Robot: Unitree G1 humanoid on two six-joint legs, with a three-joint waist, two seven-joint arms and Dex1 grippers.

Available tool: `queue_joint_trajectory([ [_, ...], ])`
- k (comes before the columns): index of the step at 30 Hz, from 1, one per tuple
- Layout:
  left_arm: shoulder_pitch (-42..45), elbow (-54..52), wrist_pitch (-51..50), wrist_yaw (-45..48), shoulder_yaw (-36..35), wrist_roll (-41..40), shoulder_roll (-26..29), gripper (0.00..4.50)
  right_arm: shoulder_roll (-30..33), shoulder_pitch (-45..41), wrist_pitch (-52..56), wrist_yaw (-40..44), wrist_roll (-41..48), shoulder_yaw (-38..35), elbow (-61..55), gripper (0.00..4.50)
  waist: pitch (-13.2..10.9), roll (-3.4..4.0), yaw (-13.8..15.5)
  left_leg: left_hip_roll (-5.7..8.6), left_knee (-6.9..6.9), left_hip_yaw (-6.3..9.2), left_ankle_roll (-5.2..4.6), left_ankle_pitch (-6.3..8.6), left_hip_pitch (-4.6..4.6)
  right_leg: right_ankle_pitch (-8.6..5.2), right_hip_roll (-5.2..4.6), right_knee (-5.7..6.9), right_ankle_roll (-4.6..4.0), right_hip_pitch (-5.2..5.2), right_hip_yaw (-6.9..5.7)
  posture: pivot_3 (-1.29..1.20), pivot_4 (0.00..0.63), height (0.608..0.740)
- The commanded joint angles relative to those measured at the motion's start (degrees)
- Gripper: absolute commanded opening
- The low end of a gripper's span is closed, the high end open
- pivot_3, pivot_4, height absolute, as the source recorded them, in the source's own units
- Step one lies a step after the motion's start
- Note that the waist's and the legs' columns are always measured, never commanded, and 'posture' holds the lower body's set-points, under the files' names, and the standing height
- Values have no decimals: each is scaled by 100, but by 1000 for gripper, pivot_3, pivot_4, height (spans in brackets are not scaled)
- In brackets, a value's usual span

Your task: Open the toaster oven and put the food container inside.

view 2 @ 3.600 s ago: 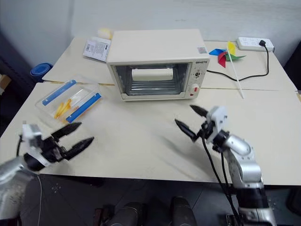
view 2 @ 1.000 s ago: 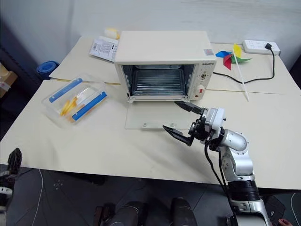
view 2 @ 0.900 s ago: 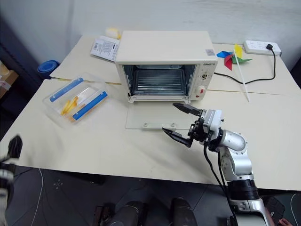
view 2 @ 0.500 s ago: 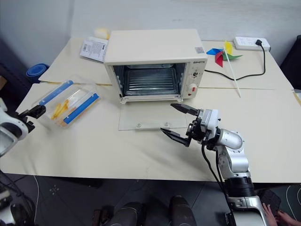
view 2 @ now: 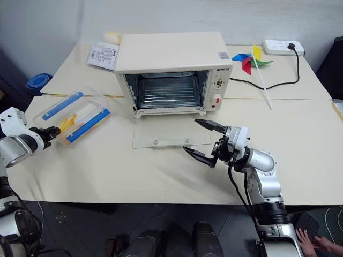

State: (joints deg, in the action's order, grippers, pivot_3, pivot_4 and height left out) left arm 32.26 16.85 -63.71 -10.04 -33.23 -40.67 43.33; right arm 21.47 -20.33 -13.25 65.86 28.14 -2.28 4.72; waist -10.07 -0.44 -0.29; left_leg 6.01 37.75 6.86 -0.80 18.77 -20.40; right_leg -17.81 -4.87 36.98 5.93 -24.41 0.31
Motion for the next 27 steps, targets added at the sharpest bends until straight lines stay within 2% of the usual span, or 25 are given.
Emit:
queue_joint_trajectory([
  [1,49,-16,60,476,-77,216,489,906,30,38,-93,-13,59,-96,-112,4500,0,0,-7,-1,-1,-1,1,0,-1,0,1,0,0,-1,1,0,150,740],
  [3,-82,-78,38,784,79,367,765,337,52,30,-76,-17,58,-101,-97,4500,0,0,-15,-2,-2,-1,1,0,-3,0,1,0,0,-5,2,0,150,740],
  [4,-199,-191,-103,941,80,372,935,262,84,45,-51,-10,58,-105,-113,4500,0,0,-20,-2,-2,-2,1,0,-4,0,2,0,0,-7,2,0,150,740],
  [8,-628,-889,-669,1642,109,214,1547,262,256,129,95,25,92,-141,-205,4500,0,0,-29,-4,-9,-4,1,1,-5,0,2,0,-1,-8,7,0,150,740],
  [12,-635,-1761,-1444,1946,13,-90,1672,262,426,222,207,19,119,-198,-261,4500,-2,-4,41,-5,-6,0,1,1,-7,-1,2,-4,-3,-5,6,0,150,740],
  [16,-30,-2797,-2483,1658,-13,-325,990,262,556,350,282,-28,127,-258,-342,4500,-2,-4,100,-2,0,5,0,1,-11,-1,1,-3,-3,-1,6,0,150,740],
  [18,353,-3106,-2794,1486,114,-280,456,262,583,422,320,-101,124,-263,-433,4500,-2,-5,107,-2,3,2,0,1,-12,-1,1,-3,-3,-1,6,0,150,740],
  [23,935,-3389,-2879,1003,469,-170,-736,262,632,646,439,-282,103,-307,-749,4500,-3,-7,51,-9,10,-1,5,4,-13,-1,10,1,-3,-4,5,0,150,740],
  [27,1268,-3270,-2841,727,745,245,-1699,262,685,909,538,-530,73,-425,-1076,4500,-4,-10,30,-14,20,-2,11,7,-15,-1,16,2,-3,-4,3,0,150,740],
])
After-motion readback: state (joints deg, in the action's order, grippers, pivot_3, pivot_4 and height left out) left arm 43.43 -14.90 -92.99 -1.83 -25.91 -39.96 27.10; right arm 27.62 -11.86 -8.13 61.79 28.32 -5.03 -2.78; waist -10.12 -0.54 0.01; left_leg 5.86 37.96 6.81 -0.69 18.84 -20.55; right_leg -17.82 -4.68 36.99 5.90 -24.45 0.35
